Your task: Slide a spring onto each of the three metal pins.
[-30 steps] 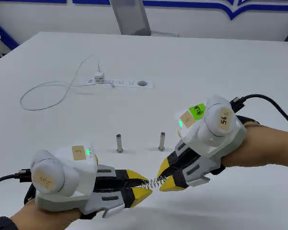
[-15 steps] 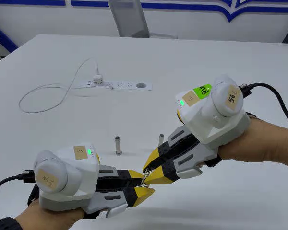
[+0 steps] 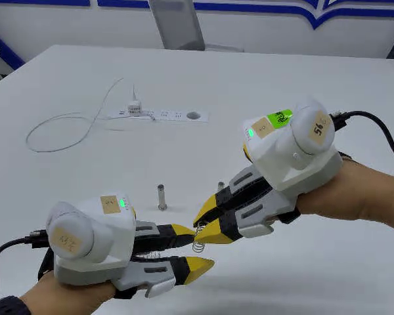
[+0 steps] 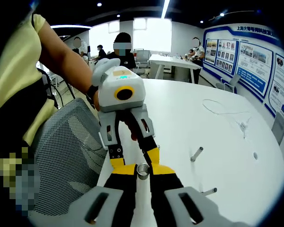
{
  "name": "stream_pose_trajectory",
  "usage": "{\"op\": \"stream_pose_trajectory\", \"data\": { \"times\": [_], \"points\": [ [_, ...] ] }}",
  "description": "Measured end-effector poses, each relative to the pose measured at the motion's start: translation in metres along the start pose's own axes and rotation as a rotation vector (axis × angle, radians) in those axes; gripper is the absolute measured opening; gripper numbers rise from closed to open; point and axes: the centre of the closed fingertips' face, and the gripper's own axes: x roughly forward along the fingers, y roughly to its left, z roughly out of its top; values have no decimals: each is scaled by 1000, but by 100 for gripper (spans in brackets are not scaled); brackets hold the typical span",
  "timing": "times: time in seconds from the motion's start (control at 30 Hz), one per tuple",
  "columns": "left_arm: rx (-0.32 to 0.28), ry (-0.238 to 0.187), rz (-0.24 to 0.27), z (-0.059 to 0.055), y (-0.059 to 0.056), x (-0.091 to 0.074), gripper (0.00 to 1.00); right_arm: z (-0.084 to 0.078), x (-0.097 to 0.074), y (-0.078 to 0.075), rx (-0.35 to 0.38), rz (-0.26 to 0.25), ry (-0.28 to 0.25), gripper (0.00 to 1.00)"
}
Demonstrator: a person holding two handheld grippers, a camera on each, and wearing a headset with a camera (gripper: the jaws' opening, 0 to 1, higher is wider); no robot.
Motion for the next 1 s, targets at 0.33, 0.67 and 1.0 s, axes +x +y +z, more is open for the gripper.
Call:
{"op": "stream_pose_trajectory", "data": {
  "times": [0.33, 0.67, 1.0],
  "points": [
    [-41, -28, 74, -5, 18, -23, 40, -5, -21, -32, 39, -92, -12, 11],
    [-66, -47, 143, -8, 34, -42, 47, -8, -37, -63, 70, -182, -11, 11],
    [-79, -54, 177, -10, 38, -49, 51, -24, -43, -110, 142, -322, 39, 11]
  ]
}}
